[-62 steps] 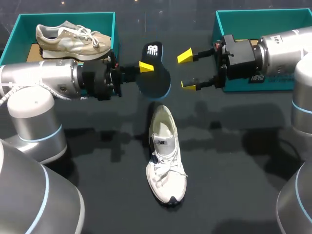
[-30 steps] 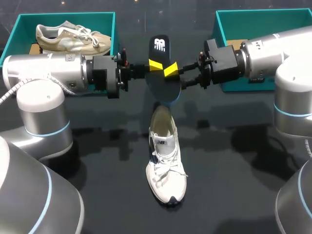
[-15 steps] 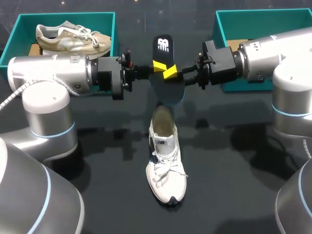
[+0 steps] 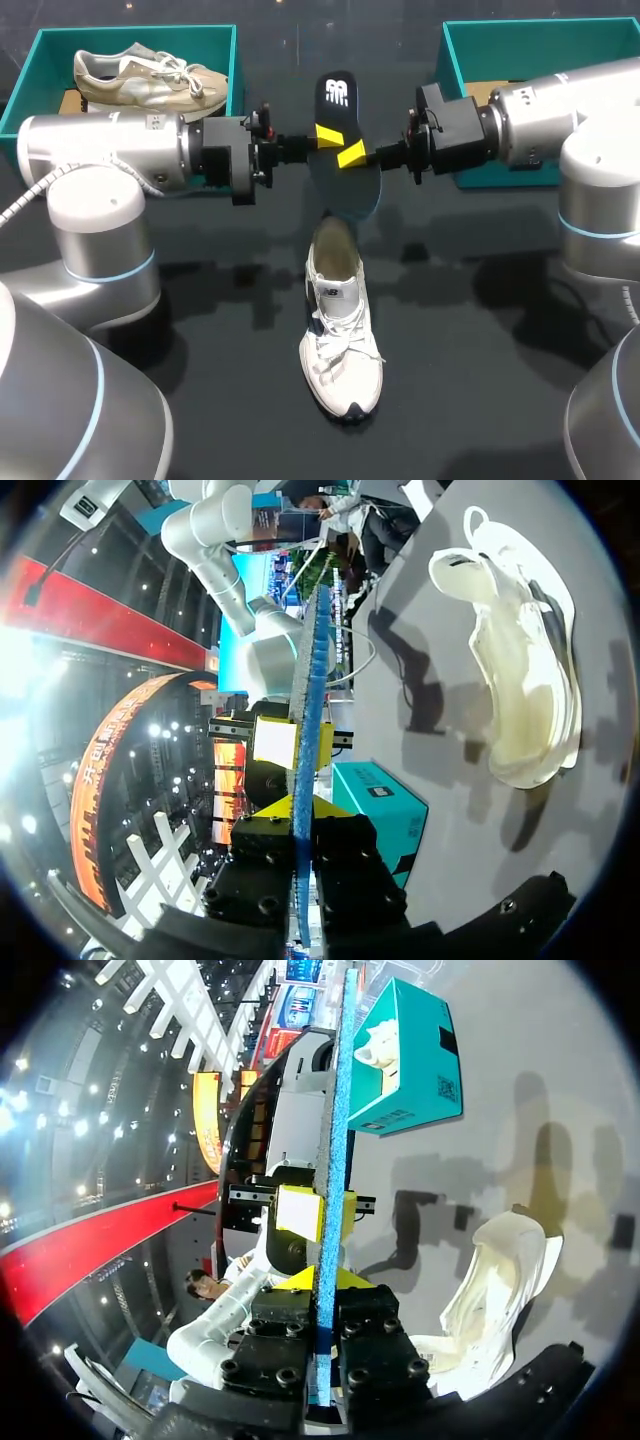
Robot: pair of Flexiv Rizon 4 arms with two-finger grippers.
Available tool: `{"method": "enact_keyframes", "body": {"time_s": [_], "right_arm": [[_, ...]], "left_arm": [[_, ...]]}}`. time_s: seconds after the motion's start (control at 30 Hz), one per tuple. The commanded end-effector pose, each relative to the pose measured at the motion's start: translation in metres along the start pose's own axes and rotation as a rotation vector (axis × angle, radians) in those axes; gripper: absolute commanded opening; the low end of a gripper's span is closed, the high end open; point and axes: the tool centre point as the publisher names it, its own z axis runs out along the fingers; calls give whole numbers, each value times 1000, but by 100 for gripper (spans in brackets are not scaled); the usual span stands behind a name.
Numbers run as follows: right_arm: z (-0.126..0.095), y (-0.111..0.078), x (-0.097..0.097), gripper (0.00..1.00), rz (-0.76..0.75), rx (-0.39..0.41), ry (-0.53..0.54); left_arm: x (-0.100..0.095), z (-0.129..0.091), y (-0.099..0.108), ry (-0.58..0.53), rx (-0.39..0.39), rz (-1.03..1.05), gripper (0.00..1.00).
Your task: Take the shoe out of the shoebox, open the shoe tongue, remove and reinsert the insole, then place the shoe into the shoebox
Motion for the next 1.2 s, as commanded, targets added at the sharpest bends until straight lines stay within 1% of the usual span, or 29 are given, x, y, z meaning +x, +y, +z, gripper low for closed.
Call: {"method": "enact_keyframes", "body": {"time_s": [0.03, 0.1, 0.13, 0.17, 0.2, 0.33, 0.4, 0.47, 0.53, 0.57, 1.07, 1.1, 1.2], "right_arm": [[-1, 0, 0, 0, -3, -1, -2], [-2, 0, -1, 0, -6, -2, 0], [-3, 0, -1, 0, -9, -3, 3], [-4, 0, -1, 0, -14, -5, 5], [-5, 0, -2, 0, -19, -9, 7], [-11, -1, -3, 0, -53, -23, 20], [-13, 0, -6, 0, -60, -25, 26], [-15, 1, -8, 0, -67, -24, 27], [-19, 3, -9, 0, -69, -45, 29], [-22, 3, -8, 0, -65, -58, 42], [-22, 3, -8, 0, -65, -58, 42], [-22, 3, -8, 0, -65, -58, 42], [-27, 9, -8, 0, -90, -99, 65]], "left_arm": [[1, 2, -1, -2, -1, 2, 0], [-1, 0, -3, -8, -3, 0, 0], [-2, -1, -4, -10, -4, -2, 29], [-2, -3, -5, -11, -5, -5, 85], [-3, -6, -7, -10, -3, -12, 100], [-7, -22, -12, 9, 13, -114, 100], [-7, -31, -15, 36, 15, -174, 100], [-9, -42, -18, 91, 38, -301, 100], [-11, -55, -20, 142, 56, -369, 100], [-11, -55, -20, 142, 56, -369, 100], [-11, -55, -20, 142, 56, -369, 100], [-9, -54, -18, 165, 29, -375, 100], [-8, -59, -11, 234, 16, -448, 100]]}}
